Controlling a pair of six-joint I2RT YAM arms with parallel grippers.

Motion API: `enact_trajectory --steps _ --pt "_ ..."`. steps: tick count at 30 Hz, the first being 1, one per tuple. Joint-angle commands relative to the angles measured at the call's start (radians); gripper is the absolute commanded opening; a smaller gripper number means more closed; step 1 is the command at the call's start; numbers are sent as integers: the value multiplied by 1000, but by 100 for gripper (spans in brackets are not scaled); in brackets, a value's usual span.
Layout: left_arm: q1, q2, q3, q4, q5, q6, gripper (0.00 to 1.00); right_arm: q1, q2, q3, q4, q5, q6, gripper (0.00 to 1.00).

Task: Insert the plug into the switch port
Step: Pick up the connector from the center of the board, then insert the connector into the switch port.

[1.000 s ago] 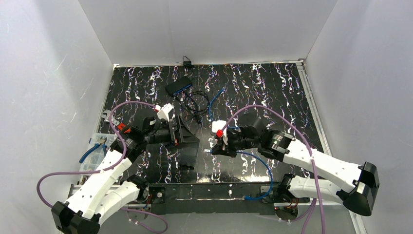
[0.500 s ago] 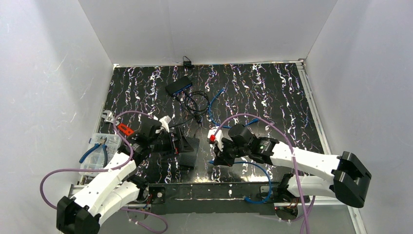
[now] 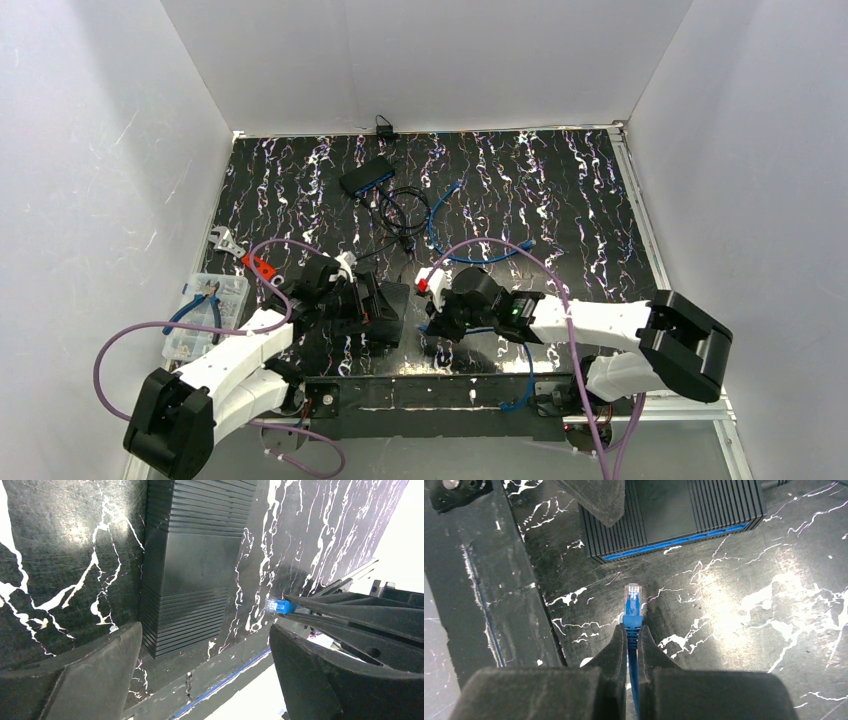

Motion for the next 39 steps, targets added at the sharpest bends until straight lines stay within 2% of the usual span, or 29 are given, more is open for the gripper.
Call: enact_trajectory --steps 1,13,24,39 --pt "8 2 -32 48 29 16 97 28 39 -25 156 72 39 1" --pt "16 17 -81 111 54 18 87 91 139 -53 314 109 56 1" --pt "17 45 -90 151 82 20 74 108 180 -38 333 121 62 1" --pt "19 42 -91 134 80 29 65 125 196 -37 341 142 65 1"
